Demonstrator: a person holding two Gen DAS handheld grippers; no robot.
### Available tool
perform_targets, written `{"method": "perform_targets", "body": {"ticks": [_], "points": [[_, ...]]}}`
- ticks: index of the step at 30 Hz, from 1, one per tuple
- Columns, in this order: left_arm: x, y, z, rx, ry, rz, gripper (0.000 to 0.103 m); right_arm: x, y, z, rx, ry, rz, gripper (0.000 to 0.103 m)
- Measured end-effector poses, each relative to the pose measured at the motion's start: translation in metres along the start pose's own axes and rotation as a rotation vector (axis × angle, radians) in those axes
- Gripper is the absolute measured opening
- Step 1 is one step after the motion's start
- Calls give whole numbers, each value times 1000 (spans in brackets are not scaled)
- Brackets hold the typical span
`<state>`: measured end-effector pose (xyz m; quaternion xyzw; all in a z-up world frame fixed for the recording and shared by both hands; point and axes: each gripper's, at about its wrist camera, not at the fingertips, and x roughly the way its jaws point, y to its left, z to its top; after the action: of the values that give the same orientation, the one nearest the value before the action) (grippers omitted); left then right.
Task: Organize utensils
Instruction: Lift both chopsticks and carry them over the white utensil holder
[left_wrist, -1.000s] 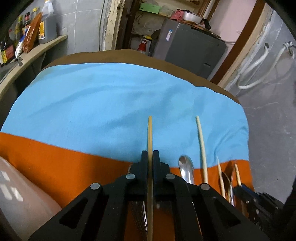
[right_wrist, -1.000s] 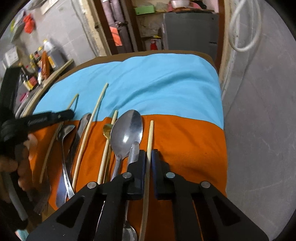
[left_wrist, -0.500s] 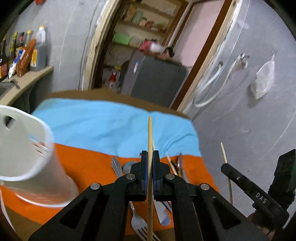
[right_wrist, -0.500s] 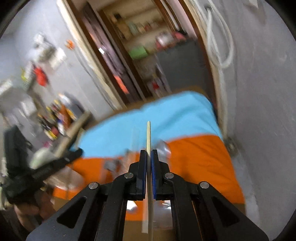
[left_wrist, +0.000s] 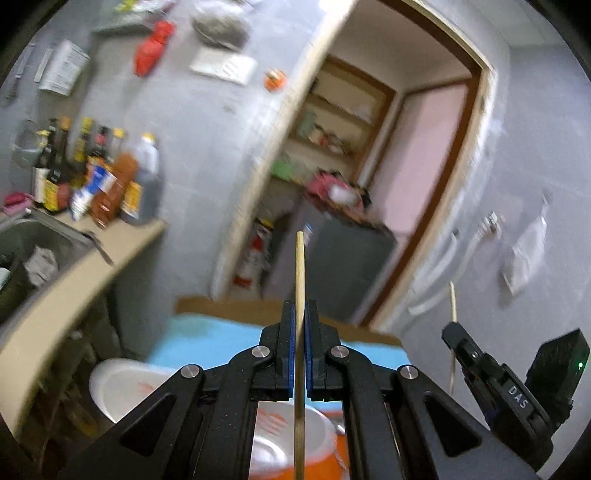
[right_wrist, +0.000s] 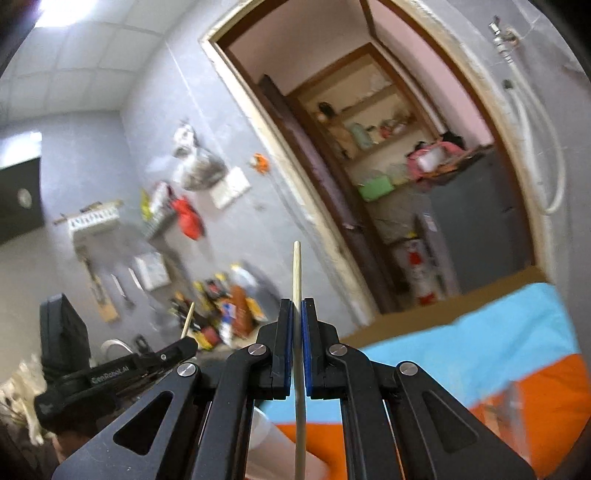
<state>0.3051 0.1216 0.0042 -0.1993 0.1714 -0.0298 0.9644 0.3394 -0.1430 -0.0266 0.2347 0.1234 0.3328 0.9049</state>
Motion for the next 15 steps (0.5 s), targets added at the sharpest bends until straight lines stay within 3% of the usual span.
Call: {"method": "perform_targets", "body": {"ticks": [6,10,15], "points": [[-4,69,28,-94,-116,49,2,45,27,0,69,-66,64,3],[-1,98,35,-133,-162,62,2,60,42,-7,50,-114,41,3],[1,113,30,-154,-215,87,2,63,47,-25,-25,-112,4,3]]}}
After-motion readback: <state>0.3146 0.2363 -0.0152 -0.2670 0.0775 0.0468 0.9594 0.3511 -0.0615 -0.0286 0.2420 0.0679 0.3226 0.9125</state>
